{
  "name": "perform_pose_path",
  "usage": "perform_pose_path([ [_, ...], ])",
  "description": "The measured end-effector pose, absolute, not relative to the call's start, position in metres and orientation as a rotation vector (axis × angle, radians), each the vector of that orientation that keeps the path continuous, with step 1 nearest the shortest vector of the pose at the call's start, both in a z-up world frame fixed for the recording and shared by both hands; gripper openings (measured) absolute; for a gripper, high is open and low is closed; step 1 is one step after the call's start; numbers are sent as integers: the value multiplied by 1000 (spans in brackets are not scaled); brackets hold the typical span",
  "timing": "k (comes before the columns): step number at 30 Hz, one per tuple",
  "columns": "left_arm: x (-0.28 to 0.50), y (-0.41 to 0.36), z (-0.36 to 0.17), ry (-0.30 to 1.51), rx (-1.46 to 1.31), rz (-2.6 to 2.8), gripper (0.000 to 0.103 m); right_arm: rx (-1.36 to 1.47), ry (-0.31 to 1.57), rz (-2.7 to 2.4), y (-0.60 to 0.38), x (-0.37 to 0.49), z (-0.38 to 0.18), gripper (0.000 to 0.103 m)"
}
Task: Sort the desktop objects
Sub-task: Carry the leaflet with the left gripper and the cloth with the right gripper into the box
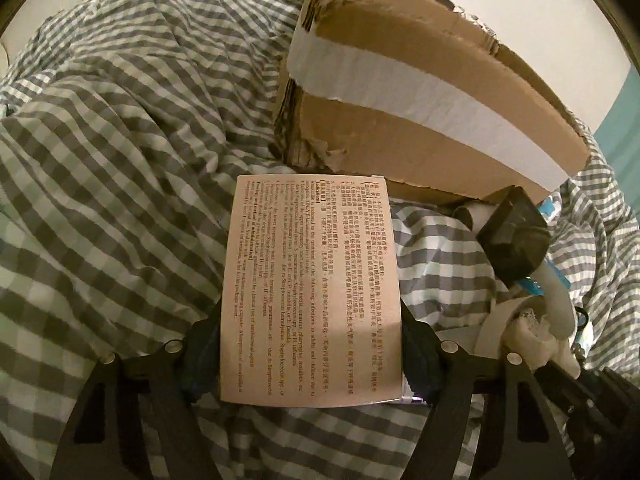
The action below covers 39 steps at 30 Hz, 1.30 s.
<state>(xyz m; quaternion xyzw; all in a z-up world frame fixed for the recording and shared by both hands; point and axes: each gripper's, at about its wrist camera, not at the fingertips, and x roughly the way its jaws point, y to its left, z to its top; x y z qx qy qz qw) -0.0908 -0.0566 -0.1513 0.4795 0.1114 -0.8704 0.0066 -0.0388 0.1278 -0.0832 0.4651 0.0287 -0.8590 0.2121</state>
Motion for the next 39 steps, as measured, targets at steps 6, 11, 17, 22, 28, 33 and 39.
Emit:
perform_pose_path([
  [6, -72, -57, -138, 356, 1483, -2757, 75, 1266, 77, -2409, 131, -30, -72, 16],
  [11, -57, -64, -127, 373, 1452, -2787, 75, 1235, 96, -2430, 131, -19, -61, 14],
  [17, -48, -60, -110, 367, 1417, -2812, 75, 1191, 93, -2461, 136, -6, -48, 13],
  [22, -57, -59, -93, 346, 1385, -2854, 75, 1159, 84, -2485, 138, -1, -36, 13],
  [28, -53, -60, -81, 342, 1357, -2877, 75, 1122, 71, -2506, 139, 1, -22, 13],
  [33, -54, -59, -73, 353, 1330, -2899, 75, 1088, 50, -2518, 144, -2, -10, 13],
  [39, -53, -52, -49, 335, 1252, -2972, 75, 1045, 47, -2538, 152, -8, 7, 13],
])
